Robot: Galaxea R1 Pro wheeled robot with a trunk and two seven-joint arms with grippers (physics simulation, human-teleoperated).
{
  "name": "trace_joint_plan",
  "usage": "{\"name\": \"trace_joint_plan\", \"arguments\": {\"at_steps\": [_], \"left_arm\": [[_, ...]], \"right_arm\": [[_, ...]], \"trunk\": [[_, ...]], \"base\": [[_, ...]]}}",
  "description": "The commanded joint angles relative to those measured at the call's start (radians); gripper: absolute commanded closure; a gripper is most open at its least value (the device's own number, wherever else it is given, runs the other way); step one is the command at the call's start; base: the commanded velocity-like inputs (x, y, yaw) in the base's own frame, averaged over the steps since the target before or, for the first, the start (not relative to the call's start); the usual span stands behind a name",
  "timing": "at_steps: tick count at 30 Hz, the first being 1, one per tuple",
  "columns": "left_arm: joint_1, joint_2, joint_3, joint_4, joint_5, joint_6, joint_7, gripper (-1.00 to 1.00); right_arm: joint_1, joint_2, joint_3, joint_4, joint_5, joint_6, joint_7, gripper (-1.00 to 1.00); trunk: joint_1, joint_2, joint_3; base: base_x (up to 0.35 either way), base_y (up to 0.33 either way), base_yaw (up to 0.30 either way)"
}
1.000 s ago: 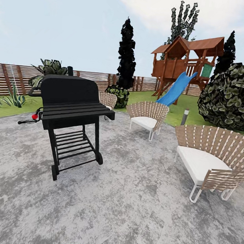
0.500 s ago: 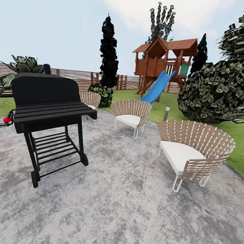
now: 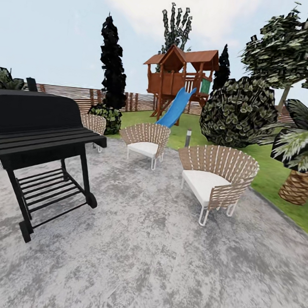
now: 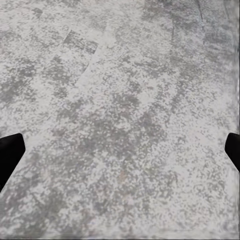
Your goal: In the garden, pick up the pesticide atomizer on the floor and spray pesticide onto both trees until each tree trunk is fully covered.
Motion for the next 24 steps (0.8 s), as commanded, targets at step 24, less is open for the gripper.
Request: {"name": "trace_joint_plan", "arguments": {"at_steps": [24], "left_arm": [[0.000,0.003,0.000,0.000,-0.001,0.000,0.000,-1.00]], "right_arm": [[0.000,-0.001,0.000,0.000,-0.001,0.000,0.001,-1.00]], "trunk": [[0.019,-0.035,-0.016]], "base": [[-0.020,0.014,-0.300]]}}
